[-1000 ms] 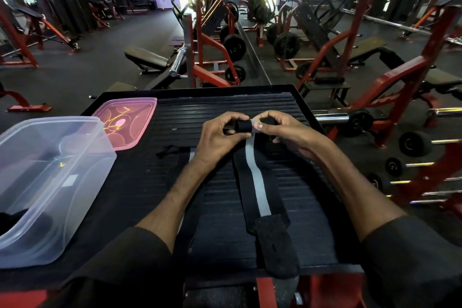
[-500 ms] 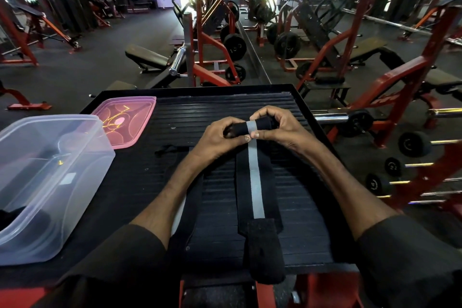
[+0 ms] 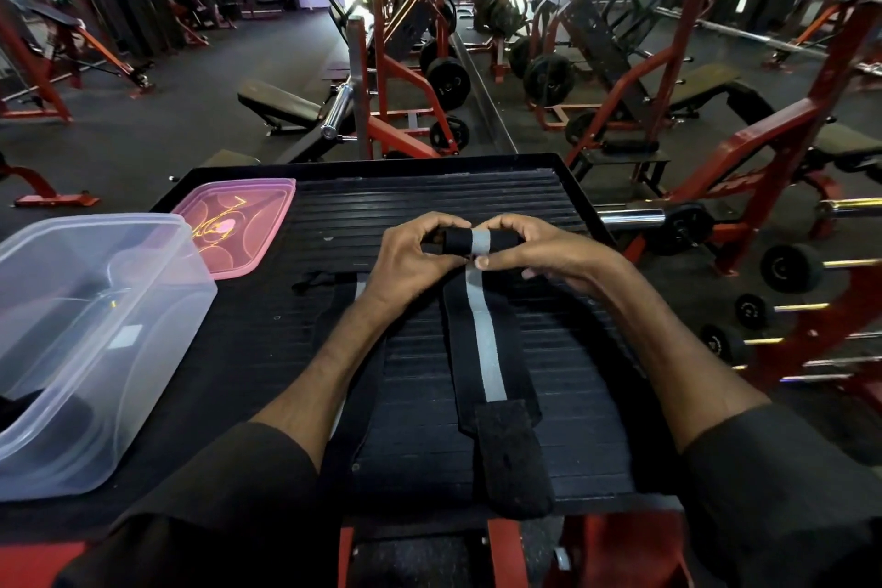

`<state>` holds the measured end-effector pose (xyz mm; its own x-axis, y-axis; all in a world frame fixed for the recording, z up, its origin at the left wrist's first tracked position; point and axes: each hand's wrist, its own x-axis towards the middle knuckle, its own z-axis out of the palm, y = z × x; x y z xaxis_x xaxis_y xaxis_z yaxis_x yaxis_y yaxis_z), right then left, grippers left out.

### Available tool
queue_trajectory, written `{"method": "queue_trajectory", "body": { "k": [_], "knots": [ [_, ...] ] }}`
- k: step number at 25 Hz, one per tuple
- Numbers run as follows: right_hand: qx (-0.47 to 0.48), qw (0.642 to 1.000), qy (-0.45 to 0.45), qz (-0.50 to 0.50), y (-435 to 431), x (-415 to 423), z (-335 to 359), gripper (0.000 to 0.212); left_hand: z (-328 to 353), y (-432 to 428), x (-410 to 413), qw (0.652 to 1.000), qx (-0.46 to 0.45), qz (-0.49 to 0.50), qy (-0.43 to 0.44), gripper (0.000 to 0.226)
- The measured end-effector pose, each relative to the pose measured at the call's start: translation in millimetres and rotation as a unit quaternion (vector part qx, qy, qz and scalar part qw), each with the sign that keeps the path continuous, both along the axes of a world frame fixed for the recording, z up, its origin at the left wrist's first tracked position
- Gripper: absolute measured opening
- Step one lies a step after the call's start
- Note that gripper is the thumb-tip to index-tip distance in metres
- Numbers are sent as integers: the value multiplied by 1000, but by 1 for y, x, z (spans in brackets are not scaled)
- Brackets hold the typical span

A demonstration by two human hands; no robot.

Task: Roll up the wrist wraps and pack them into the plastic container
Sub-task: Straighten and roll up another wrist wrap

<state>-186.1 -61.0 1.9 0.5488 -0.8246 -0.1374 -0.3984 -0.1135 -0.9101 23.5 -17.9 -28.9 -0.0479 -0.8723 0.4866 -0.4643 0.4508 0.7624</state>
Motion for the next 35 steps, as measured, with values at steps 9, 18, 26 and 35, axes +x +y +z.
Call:
{"method": "queue_trajectory", "body": {
  "k": [9, 18, 26, 35],
  "knots": [
    [124, 977, -169, -40, -4, 7, 0, 35, -1, -1, 1, 999, -2, 26, 26, 35],
    [26, 991, -108, -68, -6, 3, -14, 32, -1, -6, 6, 998, 58, -39, -8, 42],
    [36, 986, -150, -55, -6, 1, -15, 41, 2, -6, 10, 975, 204, -91, -3, 38],
    [100, 982, -149, -65, -1, 8, -6, 22, -3, -3, 8, 999, 36, -15, -31, 47]
  ]
}}
